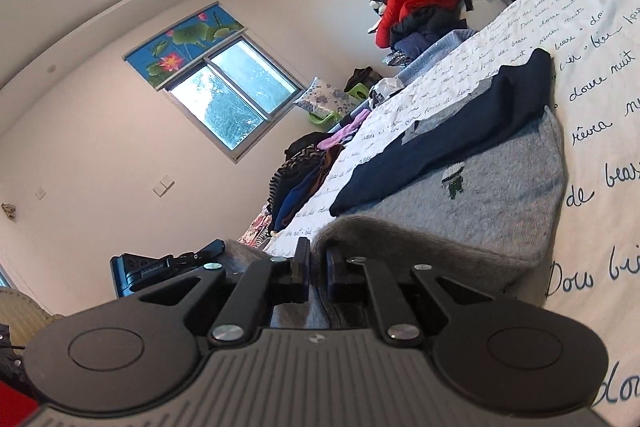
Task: Fold small clothes
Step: 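Lift the hem with both grippers and fold it toward the collar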
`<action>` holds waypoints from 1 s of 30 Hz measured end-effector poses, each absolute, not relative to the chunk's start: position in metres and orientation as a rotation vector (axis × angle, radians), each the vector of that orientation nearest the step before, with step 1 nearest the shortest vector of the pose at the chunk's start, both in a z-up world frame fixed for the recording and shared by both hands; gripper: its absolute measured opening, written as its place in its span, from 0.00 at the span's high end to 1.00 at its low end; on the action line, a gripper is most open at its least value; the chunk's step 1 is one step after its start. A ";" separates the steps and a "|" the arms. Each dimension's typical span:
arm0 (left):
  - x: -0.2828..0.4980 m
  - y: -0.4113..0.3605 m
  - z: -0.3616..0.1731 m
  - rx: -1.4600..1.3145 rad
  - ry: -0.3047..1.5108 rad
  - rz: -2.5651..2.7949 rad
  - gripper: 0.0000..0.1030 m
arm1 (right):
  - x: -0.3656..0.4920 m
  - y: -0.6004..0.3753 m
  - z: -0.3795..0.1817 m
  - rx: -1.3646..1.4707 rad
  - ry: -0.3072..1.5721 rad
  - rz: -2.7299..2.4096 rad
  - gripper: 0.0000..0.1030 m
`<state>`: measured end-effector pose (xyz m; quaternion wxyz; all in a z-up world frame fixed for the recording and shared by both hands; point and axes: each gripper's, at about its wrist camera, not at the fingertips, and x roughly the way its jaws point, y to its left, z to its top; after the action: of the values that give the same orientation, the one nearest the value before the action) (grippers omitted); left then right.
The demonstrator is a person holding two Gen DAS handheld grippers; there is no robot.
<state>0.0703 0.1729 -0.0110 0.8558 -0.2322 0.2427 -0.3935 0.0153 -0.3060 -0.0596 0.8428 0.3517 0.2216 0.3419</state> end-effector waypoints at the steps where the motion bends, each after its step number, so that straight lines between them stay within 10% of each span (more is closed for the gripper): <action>1: 0.071 0.173 -0.011 -0.487 0.516 -0.829 0.91 | 0.017 -0.305 -0.063 0.738 0.489 0.716 0.92; 7: 0.071 0.166 -0.022 -0.444 0.568 -0.822 0.91 | 0.018 -0.300 -0.100 0.709 0.698 0.619 0.88; 11: 0.079 0.167 -0.042 -0.455 0.650 -0.793 0.91 | 0.013 -0.302 -0.114 0.753 0.737 0.608 0.45; 13: 0.085 0.167 -0.053 -0.453 0.690 -0.775 0.91 | 0.011 -0.294 -0.111 0.729 0.719 0.621 0.40; 16: 0.091 0.166 -0.065 -0.439 0.723 -0.754 0.90 | 0.018 -0.283 -0.108 0.678 0.743 0.603 0.42; 19: 0.097 0.169 -0.073 -0.435 0.760 -0.726 0.88 | 0.022 -0.280 -0.111 0.664 0.780 0.606 0.73; 23: 0.096 0.171 -0.080 -0.411 0.779 -0.724 0.86 | 0.017 -0.280 -0.113 0.664 0.793 0.624 0.87; 30: 0.087 0.170 -0.059 -0.443 0.668 -0.773 0.94 | 0.007 -0.290 -0.097 0.761 0.678 0.653 0.93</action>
<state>0.0872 0.1701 -0.0595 0.8490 -0.2102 0.3170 -0.3667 0.0072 -0.2900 -0.0967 0.8223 0.3578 0.3187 0.3069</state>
